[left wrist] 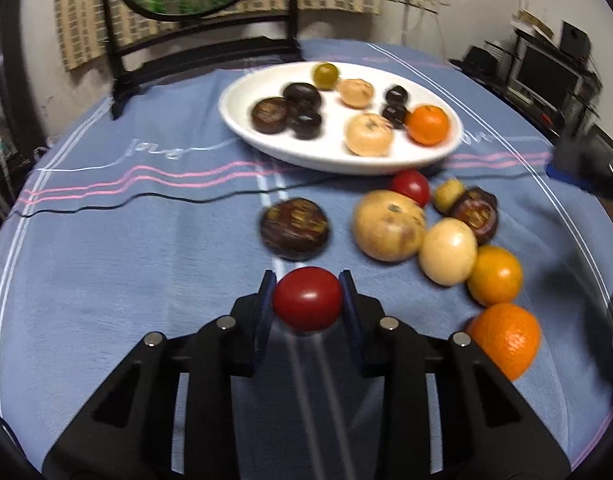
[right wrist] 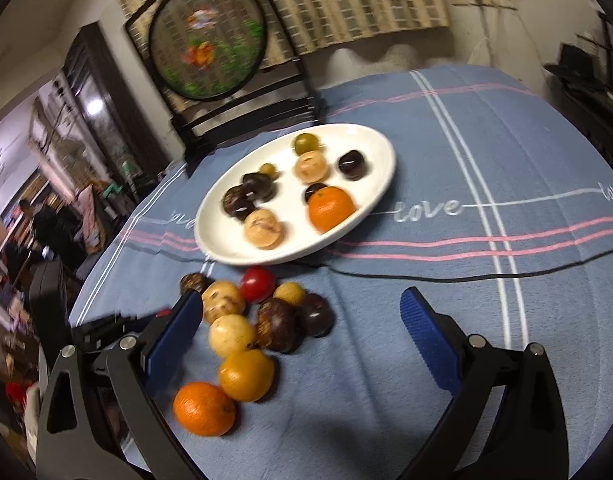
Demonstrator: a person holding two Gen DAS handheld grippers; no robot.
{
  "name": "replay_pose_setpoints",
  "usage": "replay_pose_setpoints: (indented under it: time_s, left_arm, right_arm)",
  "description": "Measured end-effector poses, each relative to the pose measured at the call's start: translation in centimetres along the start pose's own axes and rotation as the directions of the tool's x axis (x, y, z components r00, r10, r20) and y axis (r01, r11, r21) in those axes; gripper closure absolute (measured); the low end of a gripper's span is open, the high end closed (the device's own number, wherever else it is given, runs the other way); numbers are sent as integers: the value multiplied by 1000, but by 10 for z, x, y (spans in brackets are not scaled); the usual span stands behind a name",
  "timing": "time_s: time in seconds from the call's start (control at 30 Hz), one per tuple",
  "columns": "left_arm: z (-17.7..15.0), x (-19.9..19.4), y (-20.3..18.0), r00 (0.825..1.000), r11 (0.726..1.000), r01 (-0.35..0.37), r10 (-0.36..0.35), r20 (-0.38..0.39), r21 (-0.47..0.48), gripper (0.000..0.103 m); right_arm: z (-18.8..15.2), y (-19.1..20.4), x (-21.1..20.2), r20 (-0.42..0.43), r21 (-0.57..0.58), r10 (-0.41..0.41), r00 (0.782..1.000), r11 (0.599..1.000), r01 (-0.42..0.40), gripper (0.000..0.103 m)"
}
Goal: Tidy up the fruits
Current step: 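Grasp the orange round fruit with the right tool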
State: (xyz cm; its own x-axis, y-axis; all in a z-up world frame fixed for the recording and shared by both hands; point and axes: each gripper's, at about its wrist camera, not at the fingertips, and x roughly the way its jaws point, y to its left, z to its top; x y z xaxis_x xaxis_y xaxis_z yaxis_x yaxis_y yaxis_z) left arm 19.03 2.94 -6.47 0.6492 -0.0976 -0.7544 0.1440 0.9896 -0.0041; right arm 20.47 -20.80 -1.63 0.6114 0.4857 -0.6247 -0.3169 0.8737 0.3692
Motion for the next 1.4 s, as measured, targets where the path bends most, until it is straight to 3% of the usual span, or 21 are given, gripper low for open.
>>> replay_pose_setpoints:
  time_s: [0.27, 0.47, 0.67, 0.73, 0.83, 0.93, 1.03, 1.2, 1.27, 1.4]
  left_arm:
    - [2, 1, 6, 1000, 1000, -15, 15, -5, -19, 71]
    - [1, 1, 4, 1000, 1000, -11, 11, -3, -14, 71]
    - [0, 1, 3, 1000, 1000, 2, -2, -6, -4, 71]
    - [-1, 0, 3, 1000, 1000, 1, -1, -4, -6, 71]
    - [-1, 0, 2, 1000, 1000, 1, -1, -3, -5, 71]
    - [-1, 1, 1, 1000, 1000, 0, 0, -7, -1, 70]
    - [-1, 1, 2, 1000, 1000, -1, 1, -7, -5, 70]
    - [-1, 1, 2, 1000, 1000, -4, 4, -4, -4, 70]
    - [-1, 1, 3, 1000, 1000, -5, 5, -4, -10, 70]
    - [-1, 1, 3, 1000, 1000, -5, 5, -4, -9, 70]
  right_arm:
    - [-33, 33, 1, -26, -177, 7, 1000, 984, -11, 8]
    - [-38, 24, 21, -95, -141, -61, 994, 989, 47, 8]
    - [-40, 16, 37, -179, -99, -49, 983, 995, 31, 8]
    - [-36, 7, 31, -163, -69, -63, 985, 996, 52, 8]
    - [-26, -11, 5, -46, -18, -196, 980, 981, 195, 8]
    - [-24, -19, -4, -27, 36, -121, 992, 992, 122, 8]
    - [-28, -5, 0, -32, -30, -110, 993, 994, 109, 8]
    - [-35, 10, 15, -60, -131, -181, 982, 976, 172, 9]
    - [-36, 9, 23, -79, -143, -196, 978, 973, 183, 19]
    - [-38, 3, 33, -119, -132, -179, 977, 978, 163, 27]
